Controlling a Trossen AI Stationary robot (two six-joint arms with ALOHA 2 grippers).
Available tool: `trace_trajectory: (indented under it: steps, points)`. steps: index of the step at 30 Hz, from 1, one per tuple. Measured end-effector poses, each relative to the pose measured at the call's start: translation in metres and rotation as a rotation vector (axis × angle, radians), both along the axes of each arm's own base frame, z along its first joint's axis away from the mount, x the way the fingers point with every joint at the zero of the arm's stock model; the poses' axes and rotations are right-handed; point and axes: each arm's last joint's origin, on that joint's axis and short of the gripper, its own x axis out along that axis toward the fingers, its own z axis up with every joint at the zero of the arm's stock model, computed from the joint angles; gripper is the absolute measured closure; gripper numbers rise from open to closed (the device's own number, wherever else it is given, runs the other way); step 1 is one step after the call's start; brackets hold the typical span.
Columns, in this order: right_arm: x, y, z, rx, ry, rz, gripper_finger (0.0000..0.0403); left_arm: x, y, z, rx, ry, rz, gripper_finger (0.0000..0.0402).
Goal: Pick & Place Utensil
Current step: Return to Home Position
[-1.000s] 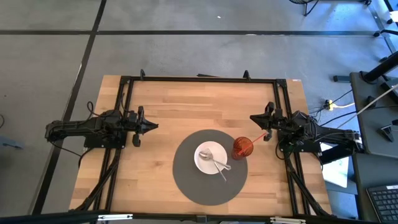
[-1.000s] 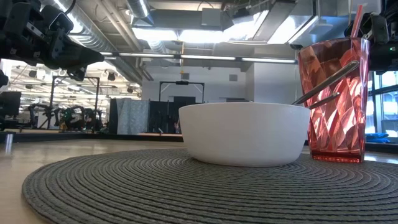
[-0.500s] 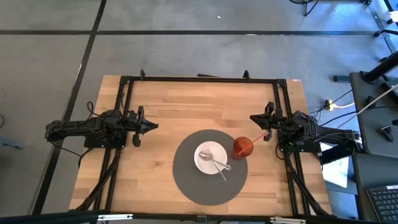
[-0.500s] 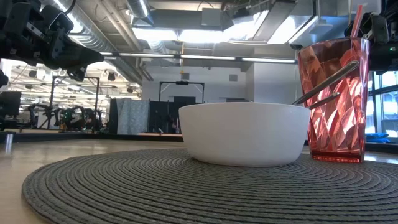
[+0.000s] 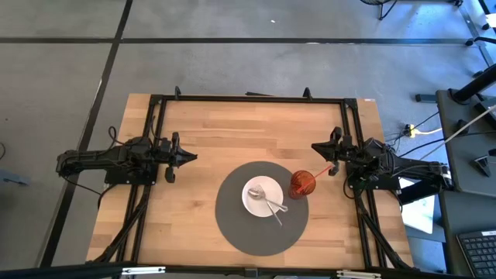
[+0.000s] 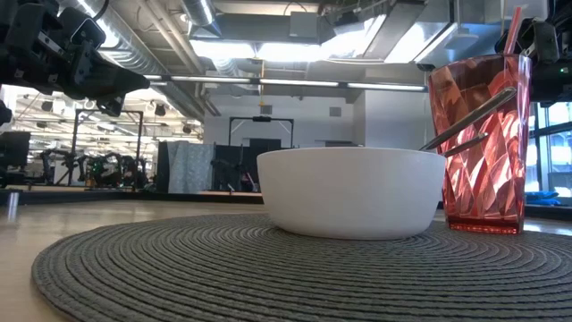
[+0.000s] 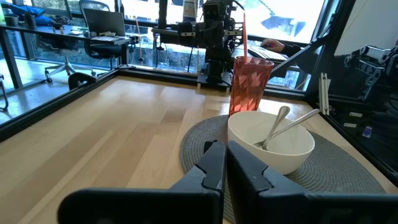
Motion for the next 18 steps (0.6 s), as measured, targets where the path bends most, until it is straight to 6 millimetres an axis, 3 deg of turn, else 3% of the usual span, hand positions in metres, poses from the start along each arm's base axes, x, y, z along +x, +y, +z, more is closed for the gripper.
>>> trace_trajectory:
  steps: [18]
  points:
    - [0.0000,0.0000,0.0000,0.000,0.000,0.000,0.0377,0.0000,0.0000,0.0000,0.000,0.000,0.000,0.0394]
